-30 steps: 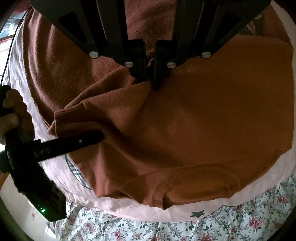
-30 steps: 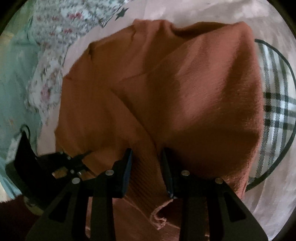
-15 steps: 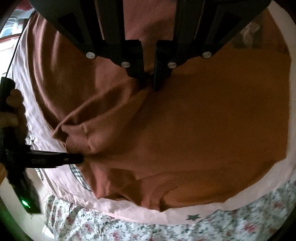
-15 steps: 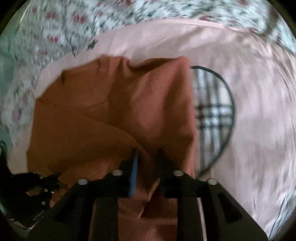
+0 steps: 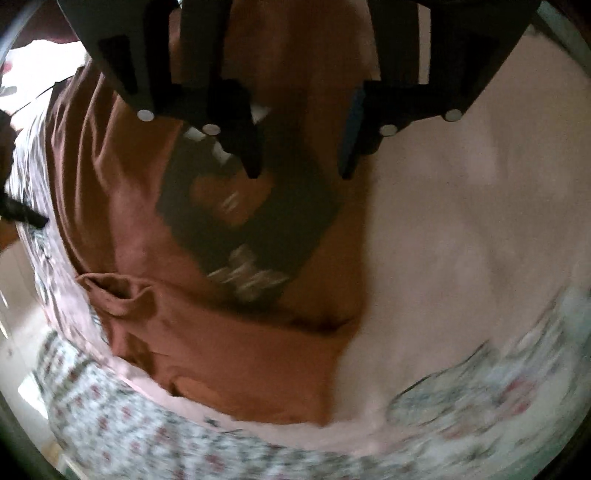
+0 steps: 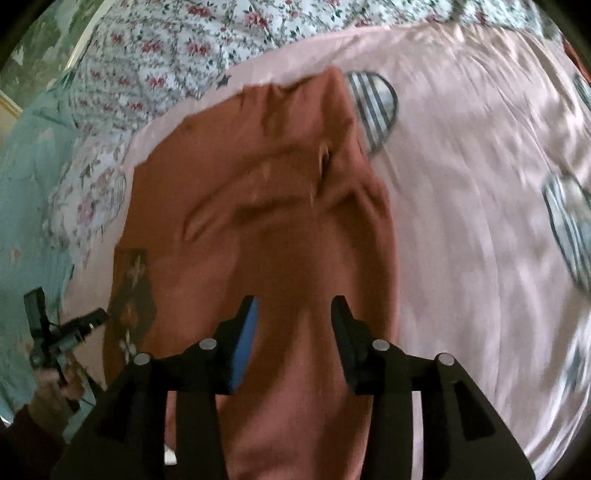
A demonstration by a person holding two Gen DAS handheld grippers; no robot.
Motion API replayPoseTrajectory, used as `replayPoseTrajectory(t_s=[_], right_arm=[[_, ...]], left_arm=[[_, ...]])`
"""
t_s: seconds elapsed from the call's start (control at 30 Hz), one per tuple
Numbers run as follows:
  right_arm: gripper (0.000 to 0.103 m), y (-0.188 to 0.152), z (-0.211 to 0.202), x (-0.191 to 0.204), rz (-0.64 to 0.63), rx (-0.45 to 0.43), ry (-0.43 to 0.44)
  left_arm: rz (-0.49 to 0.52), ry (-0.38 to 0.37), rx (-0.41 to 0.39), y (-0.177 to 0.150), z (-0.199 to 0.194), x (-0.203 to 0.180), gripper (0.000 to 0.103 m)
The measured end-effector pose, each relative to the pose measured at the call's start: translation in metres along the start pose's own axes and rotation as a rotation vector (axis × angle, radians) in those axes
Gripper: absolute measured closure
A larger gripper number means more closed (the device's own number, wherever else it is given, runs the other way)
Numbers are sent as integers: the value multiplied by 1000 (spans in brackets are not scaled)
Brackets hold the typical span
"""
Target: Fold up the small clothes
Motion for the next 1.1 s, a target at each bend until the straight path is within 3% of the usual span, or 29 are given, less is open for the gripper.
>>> replayPoseTrajectory(t_s=[0.17,0.37,0.53,0.6,0.87,0.9,0.97,1.0,1.03,1.1], right_arm=[[58,-47,-18,-12,52,5,-35],[53,-85,-43,-27,108,-21,-40],[50,-124,-29,-34,167,50,56],[49,-135,-24,-30,177,34,98],[50,-146,-18,-21,176,28,181],[53,-146,-16,-25,188,22,187],[74,-146,-12,-25,193,16,165],[95,-146,-12,-24,190,21,138],[95,-146,-14,-24,187,15,140],[95,-148,-23,-21,172,-12,158]], left_arm=[[-54,-22,56,-40,-4,32,51],[-76,-167,128,-81,6,30,44],[-61,-229,113,-102,1,20,45],[-59,-257,116,-105,1,19,45],[-30,-307,138,-107,5,19,56],[-34,-311,140,-107,6,20,58],[-41,-308,147,-105,7,23,74],[-44,-309,151,-105,6,25,78],[-51,-318,154,-106,5,27,87],[-63,-333,152,-108,1,30,94]])
Point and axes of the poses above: each gripper's, at about its wrist camera, not at the fingertips, and z roughly the way its jaws point, x to its left, y to its top, the point moved 1 cm from there along z, roughly the way its jaws point, and after that the axes turned 1 degree about y, right-handed, at the moved point
